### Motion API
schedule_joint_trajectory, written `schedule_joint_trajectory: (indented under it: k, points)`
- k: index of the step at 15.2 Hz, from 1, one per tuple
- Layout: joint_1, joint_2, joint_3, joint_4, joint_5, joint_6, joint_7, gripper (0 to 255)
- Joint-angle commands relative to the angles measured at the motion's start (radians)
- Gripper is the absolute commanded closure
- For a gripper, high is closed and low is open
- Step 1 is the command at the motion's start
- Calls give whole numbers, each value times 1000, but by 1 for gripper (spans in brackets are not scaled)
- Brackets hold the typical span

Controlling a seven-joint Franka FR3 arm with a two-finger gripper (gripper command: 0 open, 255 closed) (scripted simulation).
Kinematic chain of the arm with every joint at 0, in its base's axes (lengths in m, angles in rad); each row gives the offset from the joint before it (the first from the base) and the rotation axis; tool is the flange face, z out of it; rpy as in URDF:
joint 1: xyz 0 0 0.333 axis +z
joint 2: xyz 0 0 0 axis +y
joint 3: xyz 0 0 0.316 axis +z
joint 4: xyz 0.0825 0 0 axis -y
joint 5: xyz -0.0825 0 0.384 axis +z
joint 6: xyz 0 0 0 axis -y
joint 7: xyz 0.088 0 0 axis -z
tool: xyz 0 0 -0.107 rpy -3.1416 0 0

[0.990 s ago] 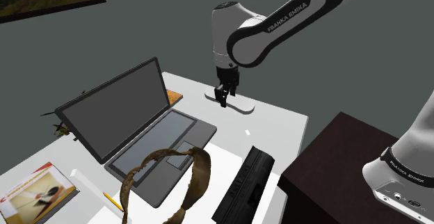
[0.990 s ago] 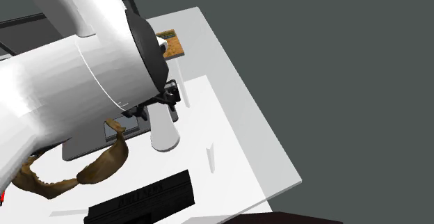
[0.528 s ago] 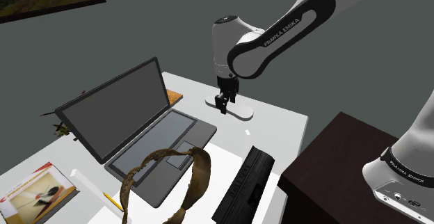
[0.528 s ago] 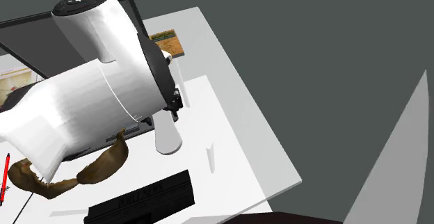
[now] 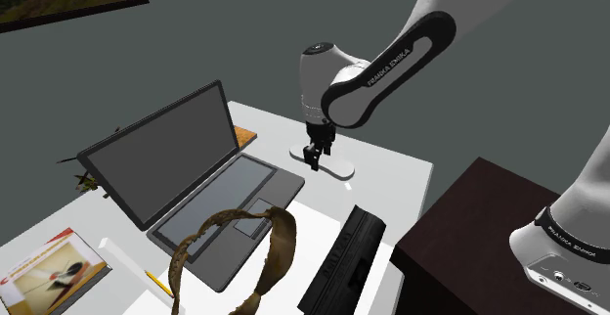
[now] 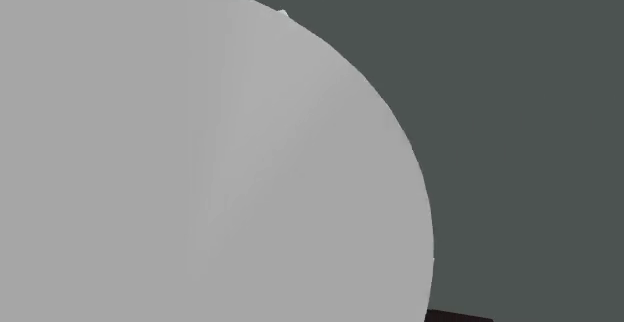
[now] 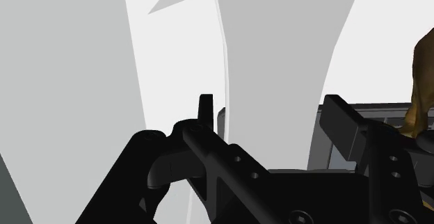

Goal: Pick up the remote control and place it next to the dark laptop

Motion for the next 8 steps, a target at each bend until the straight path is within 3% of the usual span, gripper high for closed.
schedule_joint_trajectory:
  k: [1, 8]
  points:
    - [3, 22, -4, 0, -7, 22, 5, 255]
    - [13, 95, -18, 1, -30, 93, 21, 255]
